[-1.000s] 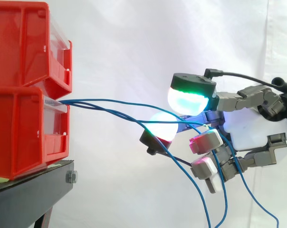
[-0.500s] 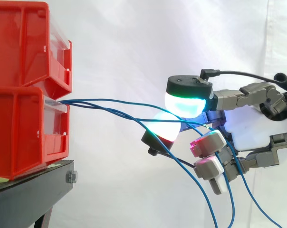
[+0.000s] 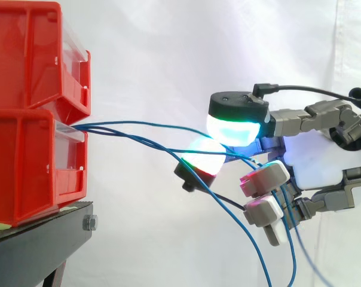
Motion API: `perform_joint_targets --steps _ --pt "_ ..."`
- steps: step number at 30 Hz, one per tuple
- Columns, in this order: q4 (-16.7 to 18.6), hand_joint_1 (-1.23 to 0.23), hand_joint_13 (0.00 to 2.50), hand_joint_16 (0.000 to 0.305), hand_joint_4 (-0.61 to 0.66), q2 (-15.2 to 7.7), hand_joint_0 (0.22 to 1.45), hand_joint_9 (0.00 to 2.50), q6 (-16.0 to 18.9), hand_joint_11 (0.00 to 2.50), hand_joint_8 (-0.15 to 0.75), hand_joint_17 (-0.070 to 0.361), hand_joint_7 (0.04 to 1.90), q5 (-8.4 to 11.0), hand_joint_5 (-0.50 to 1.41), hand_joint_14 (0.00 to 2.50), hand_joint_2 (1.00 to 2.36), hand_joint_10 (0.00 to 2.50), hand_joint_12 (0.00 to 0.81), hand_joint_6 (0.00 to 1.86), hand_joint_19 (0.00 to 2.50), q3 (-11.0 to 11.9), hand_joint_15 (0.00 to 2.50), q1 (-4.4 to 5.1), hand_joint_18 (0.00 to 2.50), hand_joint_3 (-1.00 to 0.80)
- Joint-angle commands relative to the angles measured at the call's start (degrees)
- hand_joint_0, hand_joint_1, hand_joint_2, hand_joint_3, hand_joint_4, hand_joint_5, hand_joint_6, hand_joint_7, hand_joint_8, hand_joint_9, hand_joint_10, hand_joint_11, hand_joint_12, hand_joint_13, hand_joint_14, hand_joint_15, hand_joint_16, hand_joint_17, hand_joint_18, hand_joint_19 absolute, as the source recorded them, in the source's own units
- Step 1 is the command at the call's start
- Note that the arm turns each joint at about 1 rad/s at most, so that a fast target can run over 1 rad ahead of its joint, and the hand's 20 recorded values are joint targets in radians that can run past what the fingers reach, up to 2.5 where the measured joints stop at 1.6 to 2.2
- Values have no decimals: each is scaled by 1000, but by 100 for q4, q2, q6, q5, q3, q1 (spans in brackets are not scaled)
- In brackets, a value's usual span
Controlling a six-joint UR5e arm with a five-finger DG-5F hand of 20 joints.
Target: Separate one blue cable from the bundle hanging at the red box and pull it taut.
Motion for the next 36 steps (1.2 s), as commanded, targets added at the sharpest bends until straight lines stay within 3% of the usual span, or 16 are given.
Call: perform_joint_targets --steps 1,11,12,13,14,19,25,36 --pt "18 -831 1170 56 -389 2 643 1352 12 1444 267 126 1200 49 -138 22 1046 0 376 931 712 0 1035 36 1040 102" --pt "18 -793 1137 47 -440 -7 699 1242 30 1436 211 106 1225 58 -177 24 1014 322 330 963 767 0 1143 71 975 23" --pt "18 -791 1095 46 -425 -7 702 1210 38 1429 216 104 1202 40 -183 24 1014 251 319 964 756 0 1090 71 951 -3" --pt "18 -787 1011 44 -416 -7 696 1179 47 1393 224 99 1155 40 -186 25 1016 5 304 965 712 0 924 71 921 -23" --pt "10 -788 1007 43 -415 -7 692 1144 65 1329 218 97 1135 40 -186 24 1016 9 295 967 702 0 866 71 909 -23" --pt "-26 -840 767 38 -414 -7 680 799 74 410 146 85 1163 40 -161 12 1009 9 227 935 502 -9 355 80 795 -11" --pt "36 -912 614 37 -417 -33 668 601 91 97 134 83 1201 49 -145 6 1003 0 216 908 330 0 199 97 653 -17" --pt "27 -892 675 41 -430 -42 666 658 91 199 169 93 1304 58 -139 10 1001 4 257 912 392 -9 322 106 685 66"
